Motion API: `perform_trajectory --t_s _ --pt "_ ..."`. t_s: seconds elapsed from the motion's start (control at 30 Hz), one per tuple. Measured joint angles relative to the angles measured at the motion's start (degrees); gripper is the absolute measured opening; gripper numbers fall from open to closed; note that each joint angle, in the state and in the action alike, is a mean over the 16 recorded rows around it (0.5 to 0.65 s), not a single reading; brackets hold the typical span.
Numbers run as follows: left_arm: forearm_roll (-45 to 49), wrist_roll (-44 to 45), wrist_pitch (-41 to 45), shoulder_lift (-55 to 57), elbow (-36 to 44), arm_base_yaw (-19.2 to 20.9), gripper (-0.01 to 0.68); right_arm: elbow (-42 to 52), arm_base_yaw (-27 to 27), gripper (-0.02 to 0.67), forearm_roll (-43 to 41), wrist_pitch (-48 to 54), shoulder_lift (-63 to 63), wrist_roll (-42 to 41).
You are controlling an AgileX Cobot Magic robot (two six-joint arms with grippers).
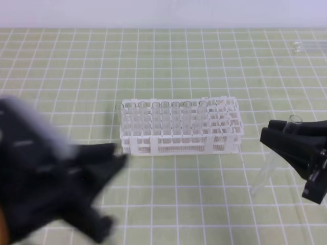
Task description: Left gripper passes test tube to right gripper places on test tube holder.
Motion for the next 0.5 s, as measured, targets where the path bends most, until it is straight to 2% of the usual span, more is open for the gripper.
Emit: perform_trajectory --t_s 0.2,0.5 --pt "-2.5 0.4 5.6 -15.0 4.1 0.0 0.029 -0.1 0.0 0.115 0.0 -2.3 0.1 -1.2" --pt "-6.1 0.3 8.2 -30.3 9.6 0.0 0.007 -3.5 0.0 0.115 0.1 -4.2 2.9 -6.5"
